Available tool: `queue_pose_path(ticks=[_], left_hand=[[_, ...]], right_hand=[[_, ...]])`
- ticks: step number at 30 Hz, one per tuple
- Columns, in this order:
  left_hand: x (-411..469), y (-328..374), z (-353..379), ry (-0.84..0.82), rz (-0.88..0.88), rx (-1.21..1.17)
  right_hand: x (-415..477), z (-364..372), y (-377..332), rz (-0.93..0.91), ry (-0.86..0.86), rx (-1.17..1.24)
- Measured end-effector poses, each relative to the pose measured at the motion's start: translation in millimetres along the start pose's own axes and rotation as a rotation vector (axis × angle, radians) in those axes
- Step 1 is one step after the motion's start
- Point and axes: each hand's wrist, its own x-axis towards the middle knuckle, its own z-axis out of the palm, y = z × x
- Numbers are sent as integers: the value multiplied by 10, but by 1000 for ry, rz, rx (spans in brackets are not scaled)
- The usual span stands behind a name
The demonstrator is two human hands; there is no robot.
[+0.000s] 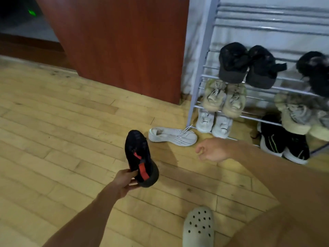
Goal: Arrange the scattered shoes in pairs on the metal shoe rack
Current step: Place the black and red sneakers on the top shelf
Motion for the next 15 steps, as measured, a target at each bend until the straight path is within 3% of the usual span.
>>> queue_pose_path(ticks=[7,12,15], left_hand=[[-746,903,838,-133,386,156],[-1415,1395,1737,-314,565,259],[-1848,1561,2366,-406,654,319]], right_hand=[[-857,-341,181,-16,181,93],[-1397,-485,582,-14,355,583],[-1819,-546,874,-91,562,735]])
